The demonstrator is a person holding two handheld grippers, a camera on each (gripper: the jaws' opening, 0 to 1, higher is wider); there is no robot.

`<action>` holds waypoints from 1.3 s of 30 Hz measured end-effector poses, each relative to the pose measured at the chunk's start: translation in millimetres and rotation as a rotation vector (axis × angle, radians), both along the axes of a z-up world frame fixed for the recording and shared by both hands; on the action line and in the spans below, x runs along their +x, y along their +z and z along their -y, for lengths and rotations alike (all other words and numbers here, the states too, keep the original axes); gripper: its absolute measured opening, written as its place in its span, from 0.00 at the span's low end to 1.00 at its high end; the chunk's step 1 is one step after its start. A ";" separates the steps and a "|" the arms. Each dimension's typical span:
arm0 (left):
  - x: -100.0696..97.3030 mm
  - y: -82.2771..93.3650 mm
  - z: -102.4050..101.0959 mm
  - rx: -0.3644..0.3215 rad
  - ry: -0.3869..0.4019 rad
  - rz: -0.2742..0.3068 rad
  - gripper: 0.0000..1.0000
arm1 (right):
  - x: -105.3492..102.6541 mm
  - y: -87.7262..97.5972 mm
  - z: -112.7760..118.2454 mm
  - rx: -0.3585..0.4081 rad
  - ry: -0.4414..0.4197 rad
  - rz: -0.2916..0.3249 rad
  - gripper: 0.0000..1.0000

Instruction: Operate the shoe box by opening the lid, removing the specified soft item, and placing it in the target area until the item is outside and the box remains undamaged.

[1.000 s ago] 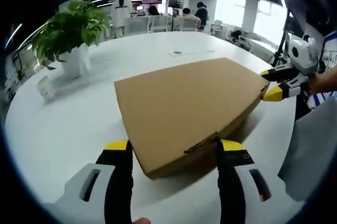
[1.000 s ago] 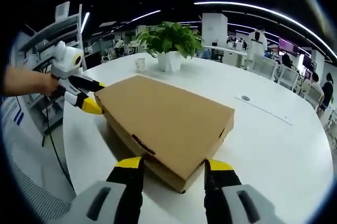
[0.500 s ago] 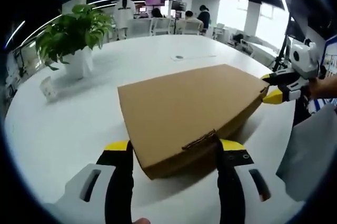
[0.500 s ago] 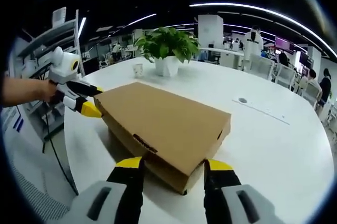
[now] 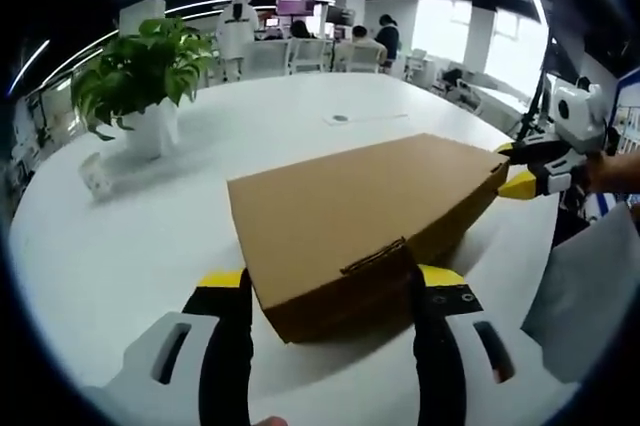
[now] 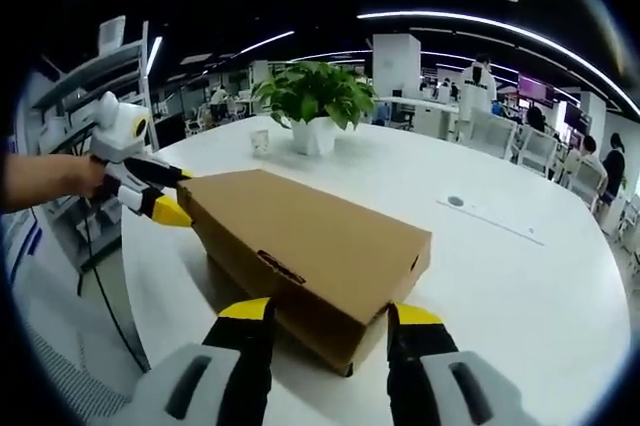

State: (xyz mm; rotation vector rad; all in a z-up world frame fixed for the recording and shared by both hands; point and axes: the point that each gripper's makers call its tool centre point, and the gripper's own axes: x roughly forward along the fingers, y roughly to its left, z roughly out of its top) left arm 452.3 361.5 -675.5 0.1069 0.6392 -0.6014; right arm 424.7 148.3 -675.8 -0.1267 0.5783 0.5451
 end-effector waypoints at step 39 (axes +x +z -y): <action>23.9 50.0 -1.4 -0.015 0.019 0.125 0.62 | 25.4 48.2 6.3 -0.044 0.006 0.164 0.36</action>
